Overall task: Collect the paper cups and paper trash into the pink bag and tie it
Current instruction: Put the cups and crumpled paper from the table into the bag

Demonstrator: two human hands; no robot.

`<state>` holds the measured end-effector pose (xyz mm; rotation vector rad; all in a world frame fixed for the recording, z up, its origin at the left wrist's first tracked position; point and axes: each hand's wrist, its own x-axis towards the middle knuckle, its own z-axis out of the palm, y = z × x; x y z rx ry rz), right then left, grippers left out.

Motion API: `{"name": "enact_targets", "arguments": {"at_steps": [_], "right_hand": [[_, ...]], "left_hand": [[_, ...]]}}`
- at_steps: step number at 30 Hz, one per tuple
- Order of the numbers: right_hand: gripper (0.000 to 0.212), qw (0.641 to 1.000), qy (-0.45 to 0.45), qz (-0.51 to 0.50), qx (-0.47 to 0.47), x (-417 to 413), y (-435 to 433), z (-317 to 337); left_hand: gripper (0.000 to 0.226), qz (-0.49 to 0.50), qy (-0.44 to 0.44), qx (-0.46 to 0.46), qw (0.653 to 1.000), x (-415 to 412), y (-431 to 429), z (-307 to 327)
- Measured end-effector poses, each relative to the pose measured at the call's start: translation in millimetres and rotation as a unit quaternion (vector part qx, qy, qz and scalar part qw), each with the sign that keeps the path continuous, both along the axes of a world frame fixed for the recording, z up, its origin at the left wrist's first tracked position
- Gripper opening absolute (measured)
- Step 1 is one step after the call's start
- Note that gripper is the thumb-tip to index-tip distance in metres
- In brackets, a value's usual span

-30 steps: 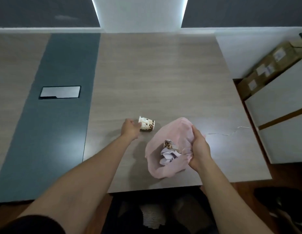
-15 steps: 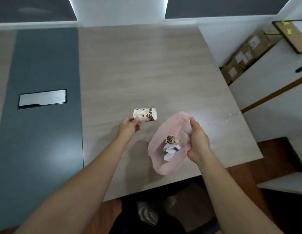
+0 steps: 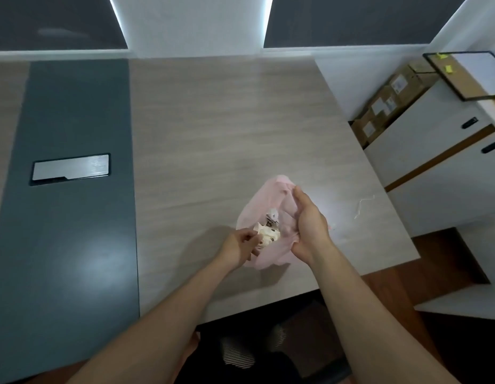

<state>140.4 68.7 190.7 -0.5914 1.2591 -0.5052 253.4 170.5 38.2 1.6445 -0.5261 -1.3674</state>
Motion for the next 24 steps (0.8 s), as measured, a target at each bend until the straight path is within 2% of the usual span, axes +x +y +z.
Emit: {"name": "enact_targets", "arguments": {"at_steps": [2,4,6,8,9,11,12,13,16,18,20,24], "right_hand": [[0.036,1.000,-0.009,0.007,-0.002,2,2,7],[0.035,1.000,-0.024,0.011,-0.001,10,6,16],[0.031,0.999,-0.041,-0.002,0.002,18,7,19],[0.031,0.998,-0.062,0.008,0.003,30,11,26],[0.035,0.997,-0.071,0.016,0.000,36,13,31],[0.041,0.994,-0.099,0.041,-0.002,50,21,41],[0.042,0.993,-0.109,0.049,0.000,58,25,45],[0.042,0.991,-0.117,0.059,0.004,66,28,49],[0.043,0.987,-0.134,0.084,-0.010,86,35,58],[0.043,0.985,-0.144,0.089,-0.023,94,35,61],[0.042,0.984,-0.144,0.102,-0.034,98,34,65],[0.031,0.984,-0.127,0.111,-0.065,101,30,65]], "left_hand": [[0.017,-0.044,-0.046,0.022,0.998,3,0,8],[0.023,-0.033,-0.120,0.040,0.991,16,6,15],[0.020,0.050,-0.220,0.041,0.973,38,19,20],[0.019,0.141,-0.324,0.042,0.935,62,37,22],[0.037,0.168,-0.343,0.057,0.922,73,45,23],[0.083,0.166,-0.323,0.105,0.926,96,58,20],[0.097,0.150,-0.294,0.135,0.934,107,63,18],[0.098,0.125,-0.263,0.155,0.944,117,68,16],[0.052,0.088,-0.236,0.164,0.954,148,87,19],[0.027,0.163,-0.237,0.120,0.950,165,100,29],[0.020,0.236,-0.228,0.074,0.942,181,109,49],[0.026,0.295,-0.233,-0.004,0.927,212,125,85]]}}
